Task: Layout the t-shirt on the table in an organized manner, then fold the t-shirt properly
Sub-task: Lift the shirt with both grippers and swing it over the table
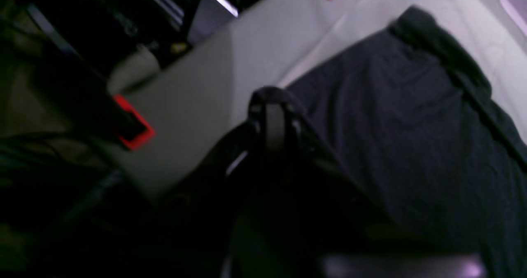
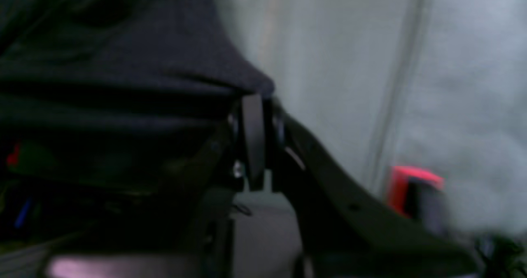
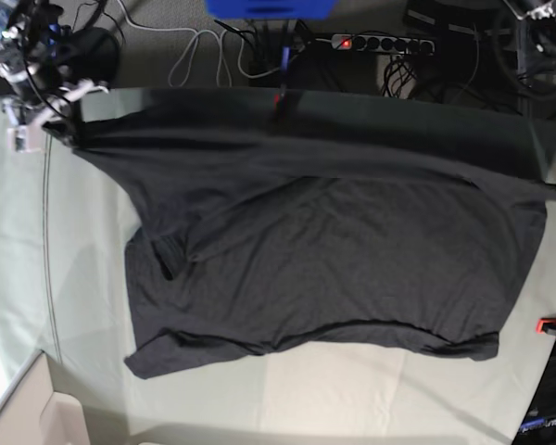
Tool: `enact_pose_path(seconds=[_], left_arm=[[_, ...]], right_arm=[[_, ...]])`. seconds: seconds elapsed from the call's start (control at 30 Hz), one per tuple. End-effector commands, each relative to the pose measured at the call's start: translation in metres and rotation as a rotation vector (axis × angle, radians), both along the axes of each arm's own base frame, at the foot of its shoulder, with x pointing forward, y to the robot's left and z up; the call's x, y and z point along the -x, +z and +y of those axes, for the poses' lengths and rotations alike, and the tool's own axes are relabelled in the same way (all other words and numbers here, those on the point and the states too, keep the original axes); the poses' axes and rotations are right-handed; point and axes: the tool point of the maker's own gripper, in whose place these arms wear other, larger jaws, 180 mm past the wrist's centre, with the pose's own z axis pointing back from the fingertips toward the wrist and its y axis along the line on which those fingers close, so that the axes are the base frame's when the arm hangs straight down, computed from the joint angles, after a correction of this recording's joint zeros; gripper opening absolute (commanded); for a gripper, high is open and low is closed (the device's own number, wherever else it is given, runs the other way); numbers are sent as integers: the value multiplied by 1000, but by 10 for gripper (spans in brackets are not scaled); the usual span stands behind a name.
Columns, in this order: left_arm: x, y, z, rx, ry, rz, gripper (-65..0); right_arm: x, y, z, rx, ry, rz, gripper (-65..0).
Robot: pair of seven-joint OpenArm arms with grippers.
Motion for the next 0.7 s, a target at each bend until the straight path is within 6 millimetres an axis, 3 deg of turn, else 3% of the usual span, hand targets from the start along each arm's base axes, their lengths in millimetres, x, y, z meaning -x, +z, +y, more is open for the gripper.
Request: enact_pose_path(seconds=[0.0,0.27,0.43,0.5,0.67], left_arm=[[-1,19,8,-52,5,-37,-650],[13,41,16,-91,52,-80,-650],[9,47,14,-100,45,-93,-650],[0,48,9,-98,19,-100,-650],[-52,62,-18,-114,-110,-138,-650]], right_arm=[[-3,15,-5,24,1,-46,-650],[11,40,-14,99,-2,-59,-650],[6,43,-17,110,-3,-73,-650],[-9,50,-17,110,-4,-117,-650],[-59,78,-15,108,-8,-261,-650]])
